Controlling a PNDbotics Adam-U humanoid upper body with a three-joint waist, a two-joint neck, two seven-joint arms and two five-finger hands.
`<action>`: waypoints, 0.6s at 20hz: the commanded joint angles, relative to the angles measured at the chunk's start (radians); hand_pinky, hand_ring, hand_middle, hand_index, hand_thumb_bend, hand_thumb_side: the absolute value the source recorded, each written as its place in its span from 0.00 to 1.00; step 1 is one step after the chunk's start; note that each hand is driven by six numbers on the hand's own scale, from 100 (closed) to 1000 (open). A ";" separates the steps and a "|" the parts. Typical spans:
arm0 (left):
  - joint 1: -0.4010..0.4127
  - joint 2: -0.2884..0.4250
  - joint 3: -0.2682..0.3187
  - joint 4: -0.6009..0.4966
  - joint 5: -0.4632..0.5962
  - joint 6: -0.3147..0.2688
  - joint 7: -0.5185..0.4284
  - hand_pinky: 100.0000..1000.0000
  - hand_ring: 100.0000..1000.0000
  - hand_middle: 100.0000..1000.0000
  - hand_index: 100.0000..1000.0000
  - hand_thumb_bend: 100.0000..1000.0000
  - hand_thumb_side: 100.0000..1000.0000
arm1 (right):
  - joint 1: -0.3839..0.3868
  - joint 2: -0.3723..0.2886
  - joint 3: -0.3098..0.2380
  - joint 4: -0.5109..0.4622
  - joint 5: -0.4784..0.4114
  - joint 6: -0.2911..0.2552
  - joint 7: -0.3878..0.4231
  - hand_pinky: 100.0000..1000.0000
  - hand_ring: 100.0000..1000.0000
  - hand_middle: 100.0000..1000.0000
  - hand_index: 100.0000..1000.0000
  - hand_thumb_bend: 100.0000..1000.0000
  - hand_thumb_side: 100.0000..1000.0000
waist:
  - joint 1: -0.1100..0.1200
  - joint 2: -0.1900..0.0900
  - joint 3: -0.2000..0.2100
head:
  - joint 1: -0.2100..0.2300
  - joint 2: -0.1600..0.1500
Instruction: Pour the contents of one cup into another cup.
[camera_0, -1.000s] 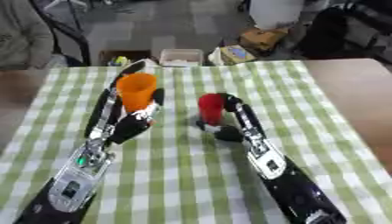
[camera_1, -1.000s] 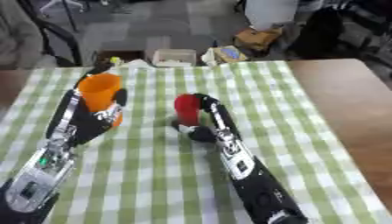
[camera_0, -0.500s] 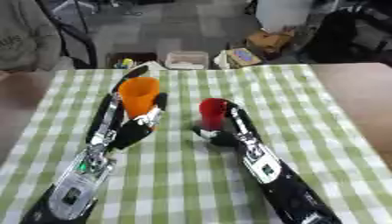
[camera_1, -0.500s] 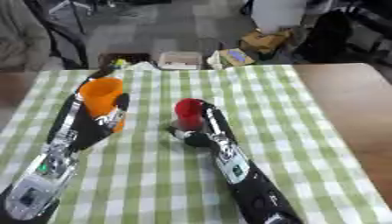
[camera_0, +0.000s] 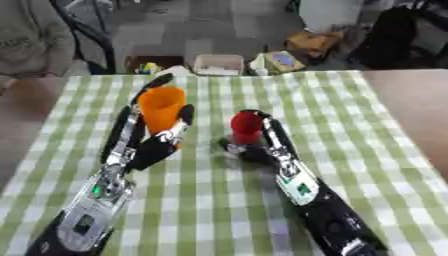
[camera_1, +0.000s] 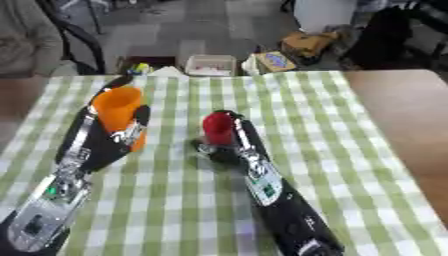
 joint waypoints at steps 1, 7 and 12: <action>-0.019 0.006 0.001 -0.022 0.006 0.004 0.000 0.53 0.33 0.23 0.91 0.00 0.45 | -0.019 0.004 0.000 -0.019 0.001 -0.001 -0.011 0.63 0.48 0.41 0.71 0.41 0.07 | 0.000 -0.013 0.003 | -0.002 -0.010; -0.019 0.007 0.000 -0.022 0.007 0.005 0.002 0.53 0.33 0.23 0.91 0.00 0.46 | -0.014 0.008 -0.001 -0.021 -0.014 0.001 -0.024 0.39 0.28 0.29 0.55 0.07 0.00 | 0.002 -0.013 0.001 | -0.003 -0.011; -0.018 0.010 0.000 -0.026 0.010 0.007 0.003 0.53 0.33 0.23 0.90 0.00 0.46 | -0.012 0.007 0.001 -0.026 -0.049 -0.001 -0.028 0.25 0.16 0.21 0.47 0.00 0.00 | 0.002 -0.014 -0.005 | -0.006 -0.013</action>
